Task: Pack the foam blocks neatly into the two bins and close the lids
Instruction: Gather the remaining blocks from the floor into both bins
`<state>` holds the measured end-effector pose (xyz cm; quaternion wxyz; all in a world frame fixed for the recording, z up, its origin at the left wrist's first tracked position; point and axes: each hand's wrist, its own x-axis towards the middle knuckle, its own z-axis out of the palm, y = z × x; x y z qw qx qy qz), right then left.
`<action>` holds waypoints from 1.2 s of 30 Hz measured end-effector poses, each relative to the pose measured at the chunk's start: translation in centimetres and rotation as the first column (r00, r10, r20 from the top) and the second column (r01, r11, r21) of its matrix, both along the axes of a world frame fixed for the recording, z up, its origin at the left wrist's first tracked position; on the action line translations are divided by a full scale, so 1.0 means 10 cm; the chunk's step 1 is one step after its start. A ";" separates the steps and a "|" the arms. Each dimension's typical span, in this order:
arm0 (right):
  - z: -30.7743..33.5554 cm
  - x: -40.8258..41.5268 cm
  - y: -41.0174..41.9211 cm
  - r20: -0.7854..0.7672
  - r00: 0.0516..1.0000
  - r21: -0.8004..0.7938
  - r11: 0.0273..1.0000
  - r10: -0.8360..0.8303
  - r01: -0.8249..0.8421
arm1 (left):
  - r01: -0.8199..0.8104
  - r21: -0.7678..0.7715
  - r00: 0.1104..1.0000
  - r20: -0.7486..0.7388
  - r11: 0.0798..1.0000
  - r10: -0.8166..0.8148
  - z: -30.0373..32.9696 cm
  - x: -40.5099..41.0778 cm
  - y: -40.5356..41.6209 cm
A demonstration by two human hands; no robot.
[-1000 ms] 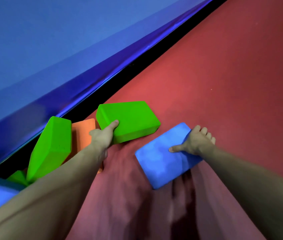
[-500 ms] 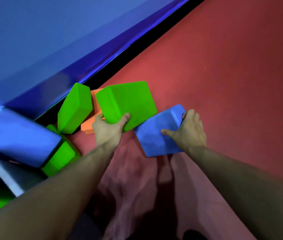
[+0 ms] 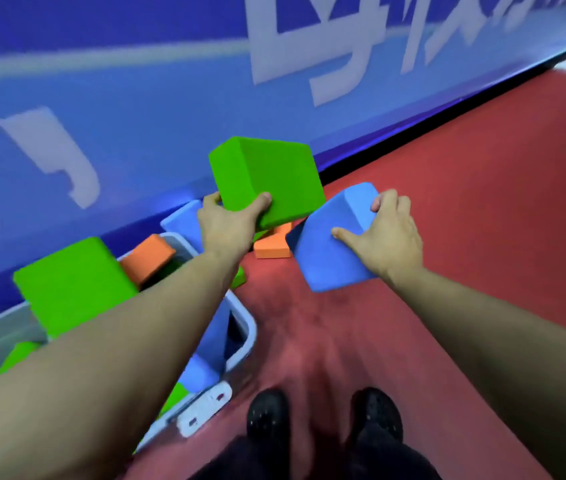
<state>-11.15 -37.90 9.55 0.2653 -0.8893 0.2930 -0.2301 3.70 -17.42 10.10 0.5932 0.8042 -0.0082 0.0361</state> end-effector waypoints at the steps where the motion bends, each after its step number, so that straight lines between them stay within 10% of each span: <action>1: 0.31 -0.16 0.22 0.018 1.000 -0.010 1.000 0.014 -0.014 | -0.028 -0.009 1.000 -0.003 1.000 0.028 0.31 -0.21 0.27; 14: 2.15 -0.49 3.06 0.162 0.891 -0.221 0.895 0.425 -0.386 | -0.299 0.011 0.932 0.217 0.954 0.290 2.45 -1.35 3.64; 28: 1.07 0.91 5.45 -0.048 0.818 0.108 0.817 0.573 -0.566 | -0.742 0.182 0.639 -0.102 0.645 0.763 1.03 -1.39 6.63; 36: -0.23 1.66 6.19 -0.150 0.911 0.438 0.852 0.385 -0.288 | -0.832 0.155 0.437 -0.409 0.533 0.801 -0.37 -1.11 7.03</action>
